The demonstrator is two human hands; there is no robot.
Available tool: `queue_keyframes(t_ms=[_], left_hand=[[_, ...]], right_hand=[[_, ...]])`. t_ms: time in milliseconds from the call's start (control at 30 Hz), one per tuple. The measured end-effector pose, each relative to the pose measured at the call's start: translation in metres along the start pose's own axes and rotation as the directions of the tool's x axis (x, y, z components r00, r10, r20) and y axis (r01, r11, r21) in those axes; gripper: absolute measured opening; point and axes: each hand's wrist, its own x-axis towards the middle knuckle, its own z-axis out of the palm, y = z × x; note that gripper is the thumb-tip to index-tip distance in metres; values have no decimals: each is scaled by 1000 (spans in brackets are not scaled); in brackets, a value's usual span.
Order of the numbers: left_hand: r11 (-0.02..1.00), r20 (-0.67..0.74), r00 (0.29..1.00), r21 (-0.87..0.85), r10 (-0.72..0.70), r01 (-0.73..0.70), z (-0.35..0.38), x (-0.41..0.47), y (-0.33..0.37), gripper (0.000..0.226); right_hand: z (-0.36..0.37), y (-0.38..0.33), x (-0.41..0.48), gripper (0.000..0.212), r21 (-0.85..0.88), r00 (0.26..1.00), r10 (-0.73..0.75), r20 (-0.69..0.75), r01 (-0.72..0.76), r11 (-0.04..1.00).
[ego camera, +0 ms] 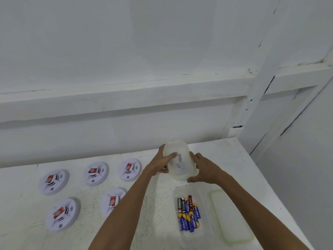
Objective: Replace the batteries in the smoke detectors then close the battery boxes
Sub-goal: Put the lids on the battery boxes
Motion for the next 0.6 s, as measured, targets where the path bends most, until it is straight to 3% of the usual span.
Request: queue_keyframes(t_ms=[200, 367, 600], left_hand=[[995, 51, 997, 73, 64, -68, -9, 15, 0, 116], [992, 108, 991, 90, 75, -85, -17, 25, 3, 75], [999, 121, 992, -8, 46, -46, -19, 38, -1, 67]], right_hand=[[4, 7, 1, 116, -103, 998, -38, -58, 32, 994], [3, 6, 2, 109, -101, 995, -63, -82, 55, 993], [7, 8, 2, 109, -65, 993, -48, -104, 41, 997]])
